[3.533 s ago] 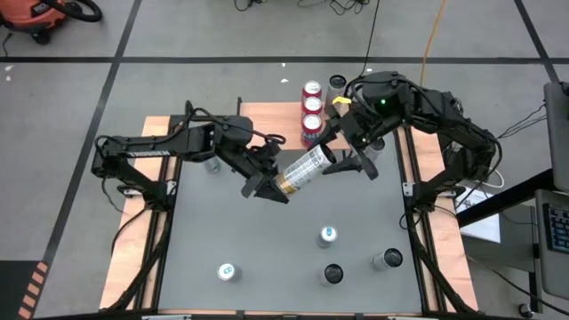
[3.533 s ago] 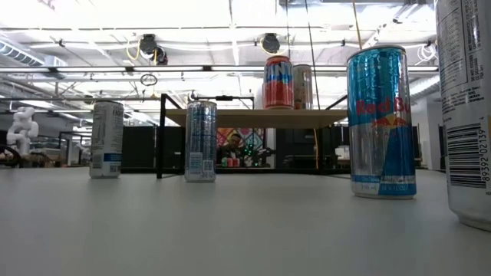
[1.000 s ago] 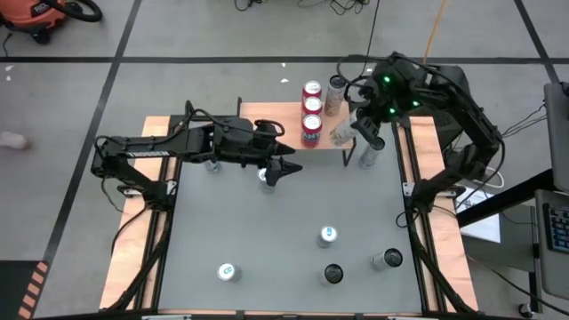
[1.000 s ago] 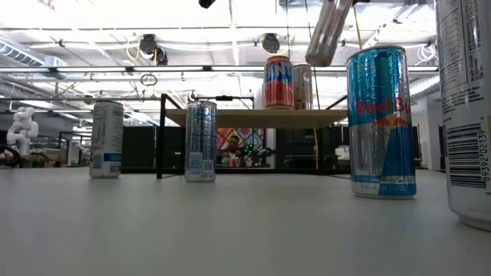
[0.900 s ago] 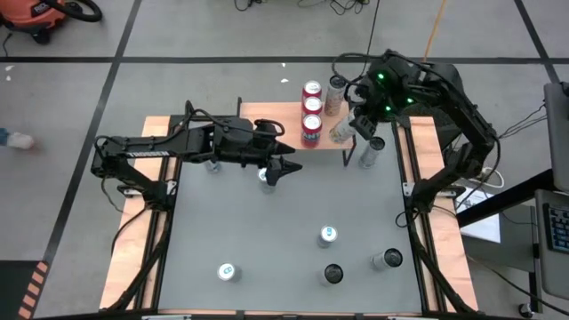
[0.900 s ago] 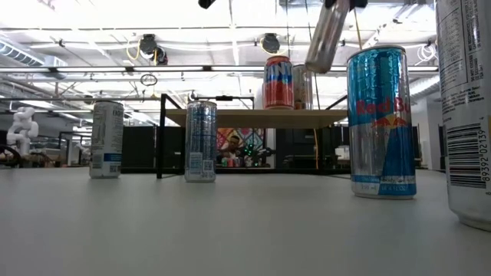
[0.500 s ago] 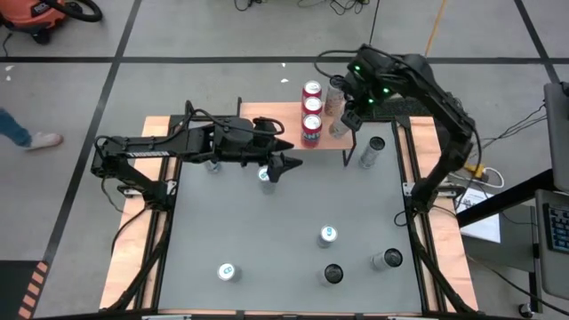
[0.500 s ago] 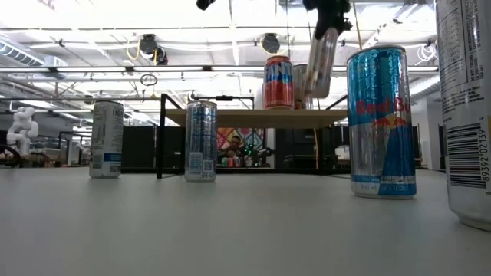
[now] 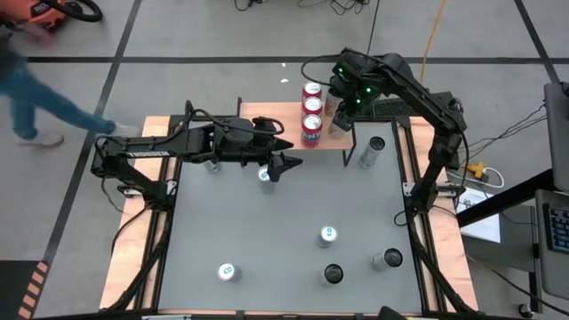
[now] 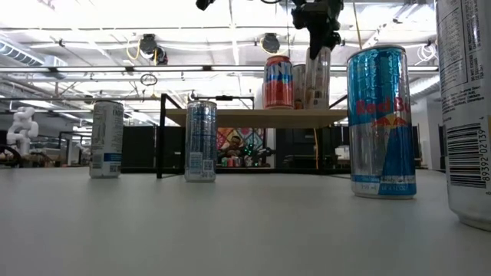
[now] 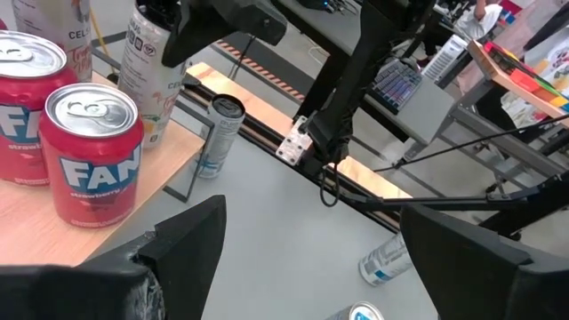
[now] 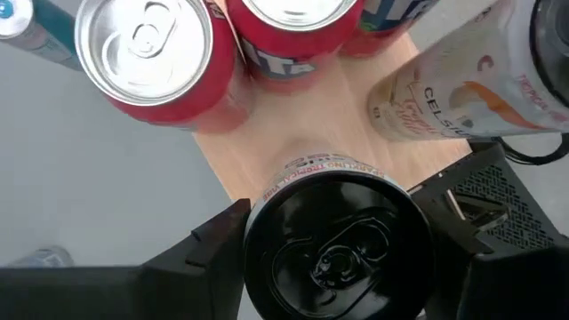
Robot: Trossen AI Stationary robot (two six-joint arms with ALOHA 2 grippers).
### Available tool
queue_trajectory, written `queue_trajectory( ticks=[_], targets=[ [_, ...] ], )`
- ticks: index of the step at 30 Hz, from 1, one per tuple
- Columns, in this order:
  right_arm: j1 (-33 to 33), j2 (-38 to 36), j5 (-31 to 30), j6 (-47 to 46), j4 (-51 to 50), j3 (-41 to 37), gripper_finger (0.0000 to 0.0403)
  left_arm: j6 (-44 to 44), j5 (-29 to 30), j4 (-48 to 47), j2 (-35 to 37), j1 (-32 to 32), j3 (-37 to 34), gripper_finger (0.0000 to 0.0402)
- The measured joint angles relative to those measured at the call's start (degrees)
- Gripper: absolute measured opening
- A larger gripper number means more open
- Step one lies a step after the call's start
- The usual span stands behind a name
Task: Place canned beverage on shelf
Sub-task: Put the top yellow soda can on the shelf aligned with the other yellow soda can
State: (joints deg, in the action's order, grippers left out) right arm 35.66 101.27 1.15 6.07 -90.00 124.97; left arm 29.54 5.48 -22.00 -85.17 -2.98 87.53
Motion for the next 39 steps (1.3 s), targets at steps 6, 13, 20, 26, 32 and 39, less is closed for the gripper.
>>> queue_trajectory(
  ticks=[6, 13, 20, 26, 32, 39],
  targets=[
    [0.0, 0.1, -2.5, 0.7, 0.0, 0.0, 0.0210, -0.3, -0.1, 0.0, 0.0, 0.0, 0.0, 0.0338],
    [0.0, 0.1, -2.6, 1.1, 1.3, 0.0, 0.0232, -0.4, -1.0, 0.0, 0.0, 0.0, 0.0, 0.0338],
    [0.0, 0.1, -2.6, 0.9, 2.7, 0.0, 0.0237, -0.4, -1.1, 0.0, 0.0, 0.0, 0.0, 0.0338],
    [0.0, 0.1, -2.6, 1.0, 3.7, 0.0, 0.0237, -0.4, -1.8, 0.0, 0.0, 0.0, 0.0, 0.0338],
    [0.0, 0.1, -2.6, 1.0, 4.9, 0.0, 0.0237, -0.4, -2.3, -0.9, 0.0, 0.0, 0.0, 0.0338],
    [0.0, 0.9, -2.6, 1.0, 4.5, 0.0, 0.0238, -0.4, -2.3, -1.7, 0.0, 0.0, 0.0, 0.0338]
  ],
)
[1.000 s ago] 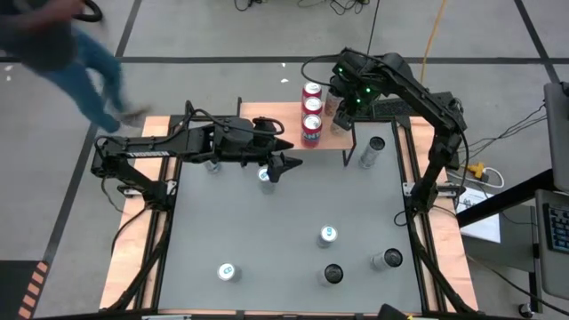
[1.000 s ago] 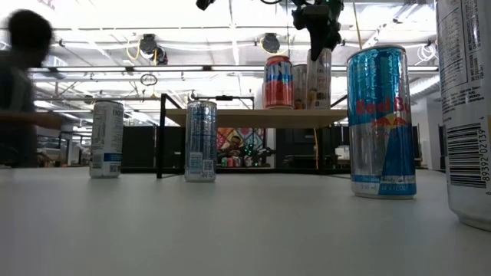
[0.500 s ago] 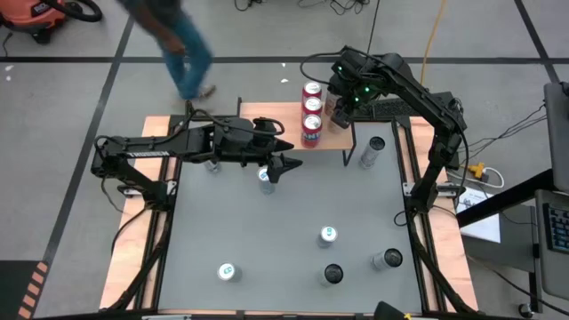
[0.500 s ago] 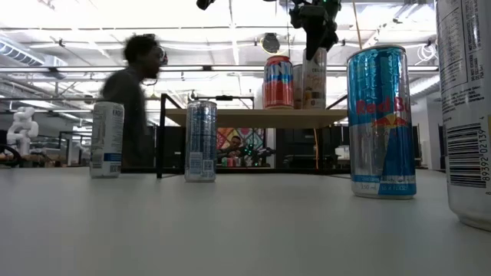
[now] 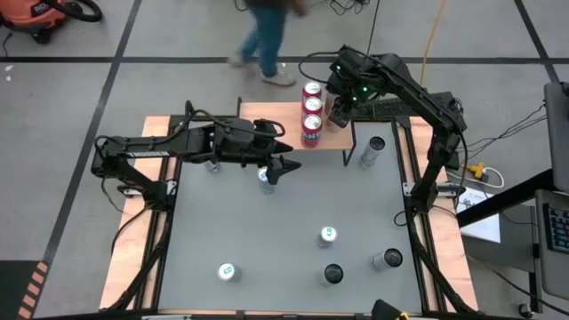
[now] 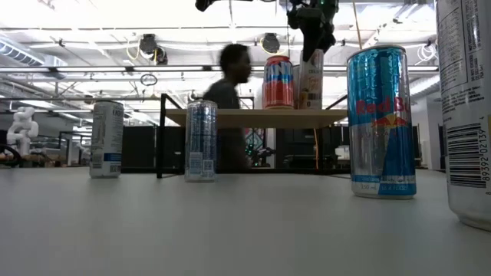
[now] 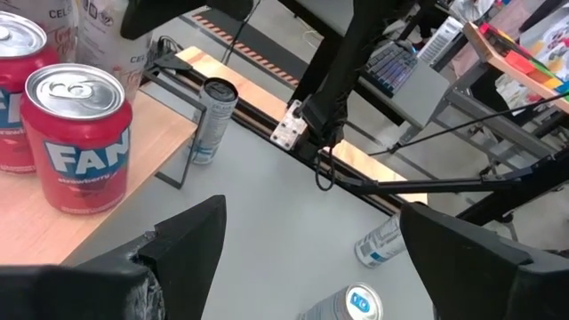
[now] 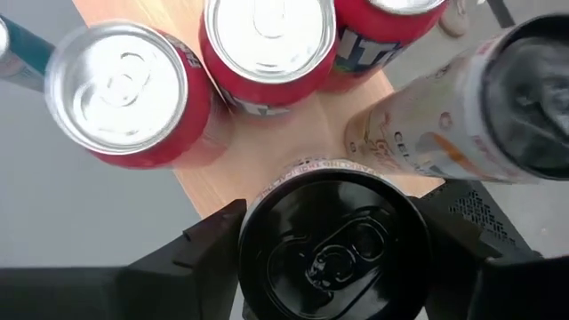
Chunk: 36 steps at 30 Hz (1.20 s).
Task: Place canned beverage on shelf
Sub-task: Put the top yellow soda can on the shelf aligned with the other yellow soda can
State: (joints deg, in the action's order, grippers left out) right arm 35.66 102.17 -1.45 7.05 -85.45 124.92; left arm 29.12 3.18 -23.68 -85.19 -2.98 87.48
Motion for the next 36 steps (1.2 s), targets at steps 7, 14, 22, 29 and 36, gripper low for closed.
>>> queue_trajectory(
  ticks=[7, 14, 22, 29, 36],
  targets=[
    [0.0, 1.3, 0.0, 0.0, 0.0, 0.1, 0.0238, 0.1, 0.0, 0.0, 0.0, 0.0, 0.0, 0.0338],
    [0.0, 1.4, -0.1, -0.1, -0.1, 0.1, 0.0238, 0.1, 0.0, 0.0, 0.0, 0.0, 0.0, 0.0338],
    [0.0, 1.4, -0.4, -0.4, 0.3, 0.1, 0.0238, 0.1, 0.0, 0.0, 0.0, 0.0, 0.0, 0.0338],
    [0.0, 1.4, -0.4, -0.4, 0.7, 0.1, 0.0242, 0.2, 0.0, 0.0, 0.0, 0.0, 0.0, 0.0338],
    [0.1, 1.6, -2.0, -0.9, 0.8, -0.1, 0.0277, 0.3, 0.0, 0.0, 0.0, 0.0, 0.0, 0.0338]
  ],
)
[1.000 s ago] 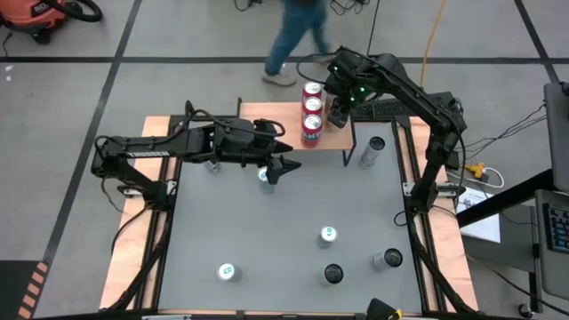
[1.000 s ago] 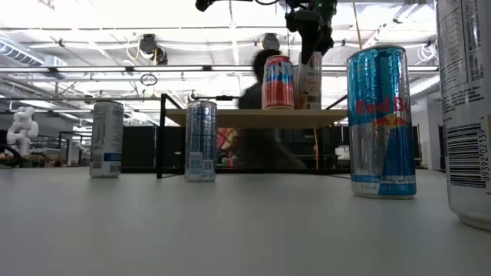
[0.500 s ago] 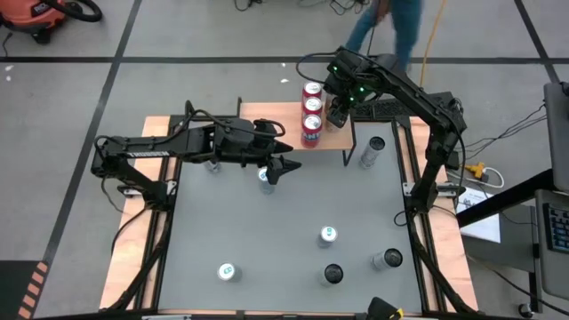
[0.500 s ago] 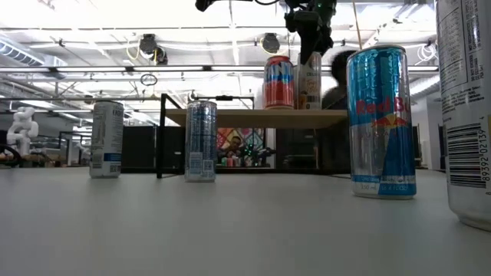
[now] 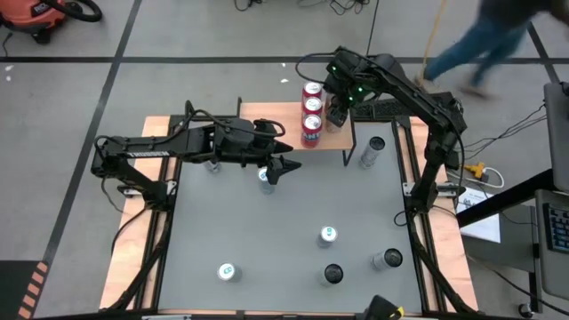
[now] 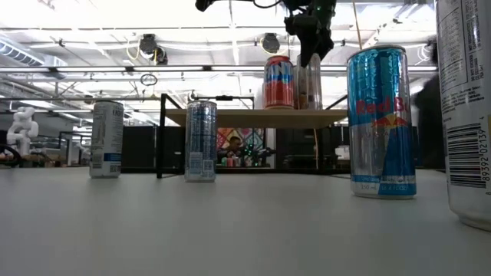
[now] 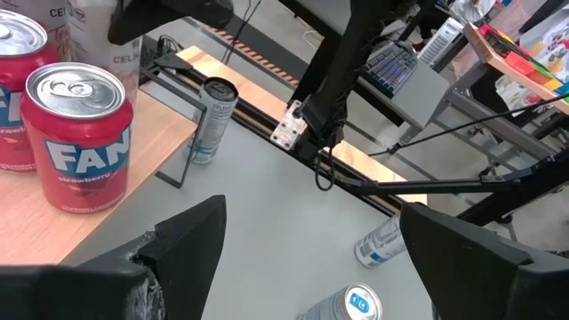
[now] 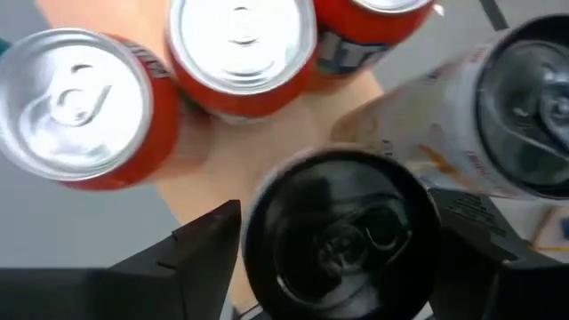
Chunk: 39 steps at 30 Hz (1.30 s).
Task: Place canned beverage on shelf
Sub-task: Put the top yellow soda can on the shelf aligned with the other yellow soda can
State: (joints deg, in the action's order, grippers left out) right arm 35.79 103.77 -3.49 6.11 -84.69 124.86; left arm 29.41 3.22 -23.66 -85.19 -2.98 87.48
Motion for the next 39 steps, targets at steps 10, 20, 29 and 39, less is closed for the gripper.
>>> queue_trajectory(
  ticks=[10, 20, 29, 39],
  targets=[
    [0.2, -0.1, -1.2, -0.6, 2.0, 0.0, 0.0286, -0.2, 0.0, 0.0, 0.0, 0.0, 0.0, 0.0338],
    [0.1, -1.8, -1.3, -1.8, 3.9, 0.0, 0.0286, -0.3, 0.0, 0.0, 0.0, 0.0, 0.0, 0.0338],
    [0.1, -8.8, 0.0, -5.2, 4.2, 0.0, 0.0286, -0.4, 1.9, -4.2, 0.0, 0.0, 0.0, 0.0338],
    [-7.9, -22.5, 7.0, -26.7, -1.7, -2.5, 0.0268, 0.1, 3.3, -5.8, 0.0, 0.0, 0.0, 0.0338]
  ],
)
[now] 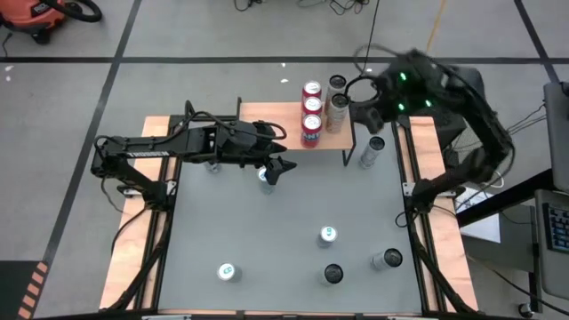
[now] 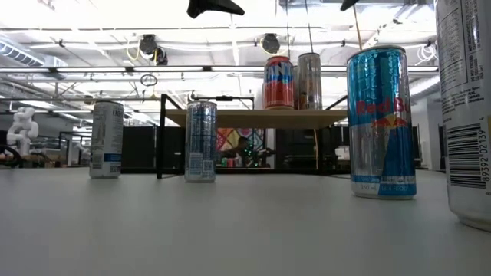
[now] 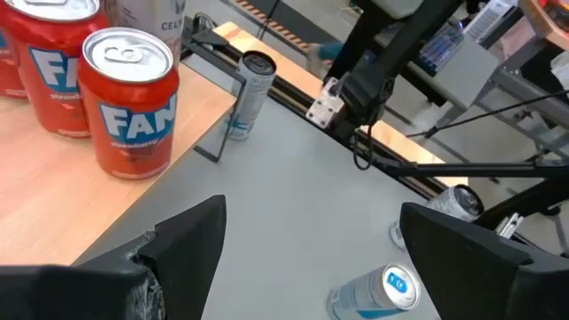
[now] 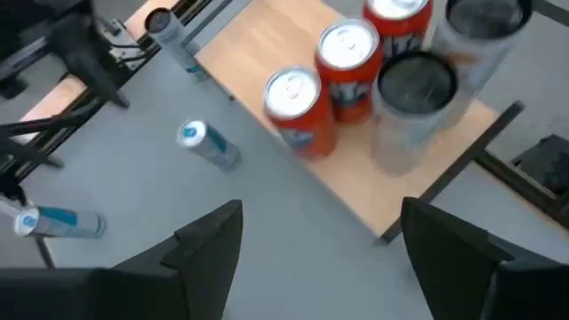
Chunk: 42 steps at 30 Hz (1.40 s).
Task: Place canned beverage on shelf
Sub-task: Put the top yellow soda can on the shelf aligned with the other yellow soda can
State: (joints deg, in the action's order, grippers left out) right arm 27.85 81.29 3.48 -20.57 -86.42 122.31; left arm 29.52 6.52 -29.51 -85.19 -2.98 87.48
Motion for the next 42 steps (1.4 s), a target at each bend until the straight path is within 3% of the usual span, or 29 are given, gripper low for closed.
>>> queue_trajectory(
  ticks=[6, 14, 19, 29, 42],
  targets=[
    [-7.7, -6.3, -9.5, -2.5, 7.2, -13.4, 0.0238, 0.0, 0.0, 1.8, 0.0, 0.0, 0.0, 0.0338],
    [-8.6, -13.7, -9.7, 1.0, 32.2, -39.9, 0.0169, 0.1, 0.0, 2.1, 0.0, 0.0, 0.0, 0.0338],
    [-7.1, -16.3, -9.5, 1.7, 46.6, -50.8, 0.0119, 0.2, 0.0, 2.1, 0.0, 0.0, 0.0, 0.0338],
    [-3.1, -16.8, -9.5, 5.1, 58.2, -61.4, 0.0068, 0.3, 0.0, 2.0, 0.0, 0.0, 0.0, 0.0338],
    [0.6, -16.4, -12.5, 11.5, 58.7, -61.8, 0.0035, 0.1, 0.0, 2.0, 0.0, 0.0, 0.0, 0.0338]
  ],
)
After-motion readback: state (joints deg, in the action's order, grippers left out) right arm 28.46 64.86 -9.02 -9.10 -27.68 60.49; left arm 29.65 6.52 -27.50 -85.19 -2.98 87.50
